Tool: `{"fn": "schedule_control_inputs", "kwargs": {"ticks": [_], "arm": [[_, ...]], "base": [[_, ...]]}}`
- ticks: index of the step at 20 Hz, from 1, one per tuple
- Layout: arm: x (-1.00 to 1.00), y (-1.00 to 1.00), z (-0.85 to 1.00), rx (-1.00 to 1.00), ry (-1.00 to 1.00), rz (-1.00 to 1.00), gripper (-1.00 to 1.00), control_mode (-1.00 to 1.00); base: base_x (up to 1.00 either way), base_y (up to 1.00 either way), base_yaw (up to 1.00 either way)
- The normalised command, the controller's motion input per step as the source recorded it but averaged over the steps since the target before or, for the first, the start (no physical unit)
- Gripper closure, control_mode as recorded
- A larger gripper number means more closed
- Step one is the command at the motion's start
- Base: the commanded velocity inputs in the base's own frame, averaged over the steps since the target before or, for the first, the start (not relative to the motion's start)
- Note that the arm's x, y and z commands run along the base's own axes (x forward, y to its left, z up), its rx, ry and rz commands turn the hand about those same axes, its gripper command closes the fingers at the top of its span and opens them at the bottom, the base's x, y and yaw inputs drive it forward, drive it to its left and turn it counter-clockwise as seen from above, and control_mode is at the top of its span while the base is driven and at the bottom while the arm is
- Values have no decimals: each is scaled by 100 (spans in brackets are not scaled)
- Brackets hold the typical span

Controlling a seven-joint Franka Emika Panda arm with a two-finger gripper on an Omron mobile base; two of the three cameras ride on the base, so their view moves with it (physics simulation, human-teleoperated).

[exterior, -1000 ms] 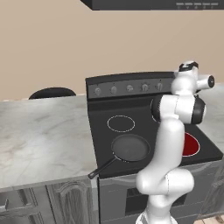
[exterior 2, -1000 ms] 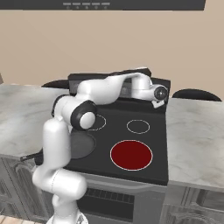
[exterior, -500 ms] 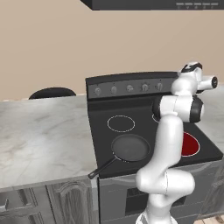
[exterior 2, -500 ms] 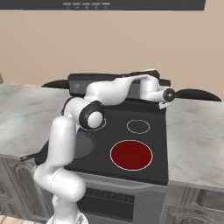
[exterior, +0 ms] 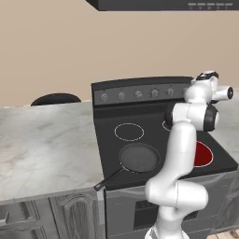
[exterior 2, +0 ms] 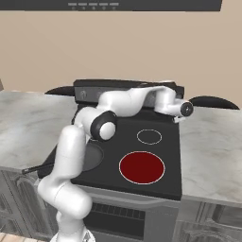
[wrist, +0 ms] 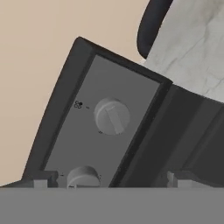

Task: Turn off the front right burner of the stove.

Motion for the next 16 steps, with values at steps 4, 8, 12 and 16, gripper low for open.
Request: {"fn": "schedule_control_inputs", "kwargs": {"ticks": [4, 8, 12, 16], "arm": [[0, 0, -32, 4, 0, 0, -100, -100], [0, 0, -33, 3, 0, 0, -100, -100], [2, 0, -43, 3, 0, 0, -100, -100], [21, 0, -39, 2, 0, 0, -100, -100]], "base": [[0, 0, 0], [0, 0, 0], [0, 0, 0], [0, 0, 0]]}}
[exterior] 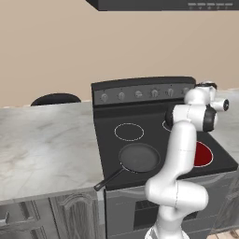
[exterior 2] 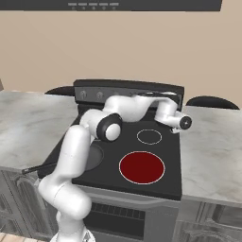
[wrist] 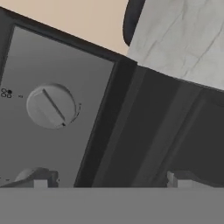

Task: Turn off the front right burner of the stove.

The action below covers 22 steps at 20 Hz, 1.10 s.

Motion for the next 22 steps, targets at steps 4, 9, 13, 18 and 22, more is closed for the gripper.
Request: {"fn": "schedule_control_inputs", "kwargs": {"ticks": [4, 9, 13, 18, 22], "arm": [[28, 0, -21, 4, 0, 0, -100, -100], [33, -2, -2, 0, -3, 0, -100, -100], [24, 0, 3, 0, -9, 0, -100, -100], [20, 0, 6, 0, -8, 0, -100, -100], [3, -15, 6, 0, -4, 0, -100, -100]], "base": [[0, 0, 0], [0, 0, 0], [0, 0, 0], [0, 0, 0], [0, 0, 0]]}}
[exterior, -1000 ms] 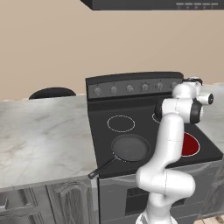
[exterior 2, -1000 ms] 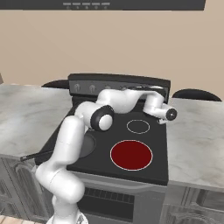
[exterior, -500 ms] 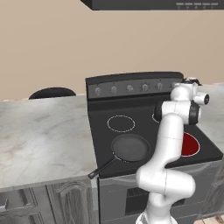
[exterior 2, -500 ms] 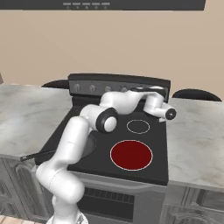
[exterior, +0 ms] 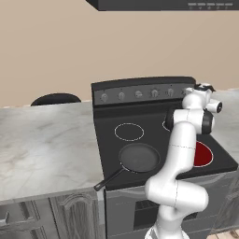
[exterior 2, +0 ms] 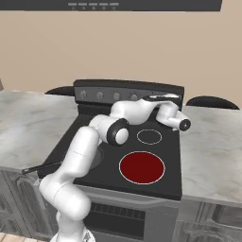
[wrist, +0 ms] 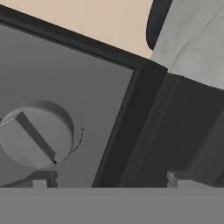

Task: Turn off the front right burner of the stove.

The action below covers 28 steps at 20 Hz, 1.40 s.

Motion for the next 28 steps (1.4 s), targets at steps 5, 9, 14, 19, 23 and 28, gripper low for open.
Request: {"fn": "schedule_control_inputs", "kwargs": {"ticks": [5, 9, 14, 19, 23, 28], "arm": [[1, -3, 29, 0, -3, 0, -100, -100], [0, 0, 43, -2, 0, 0, -100, -100], [10, 0, 28, -1, 0, 0, -100, -100], [-2, -1, 28, 0, -2, 0, -100, -100], [-1, 0, 13, 0, 0, 0, -100, -100], [0, 0, 21, 0, -2, 0, -100, -100]], "base": [[0, 0, 0], [0, 0, 0], [0, 0, 0], [0, 0, 0], [0, 0, 0], [0, 0, 0]]}}
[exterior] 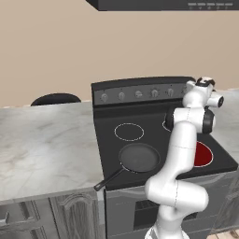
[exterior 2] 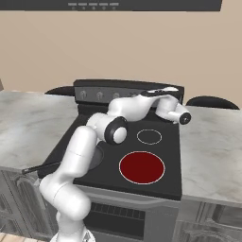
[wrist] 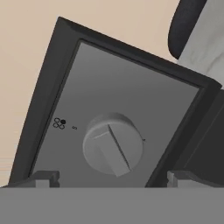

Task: Turn off the front right burner of the stove.

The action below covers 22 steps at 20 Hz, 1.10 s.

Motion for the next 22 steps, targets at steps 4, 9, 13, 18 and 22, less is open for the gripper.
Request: {"fn": "schedule_control_inputs", "kwargs": {"ticks": [4, 9, 13, 18, 22], "arm": [[7, 0, 2, 0, 0, 0, -100, -100], [10, 0, 0, 0, 0, 0, -100, -100], [19, -1, -1, 0, 0, 0, -100, -100], [22, -25, 0, 0, 0, 0, -100, -100], [17, -27, 0, 0, 0, 0, -100, -100]], "base": [[0, 0, 0], [0, 0, 0], [0, 0, 0], [0, 0, 0], [0, 0, 0]]}}
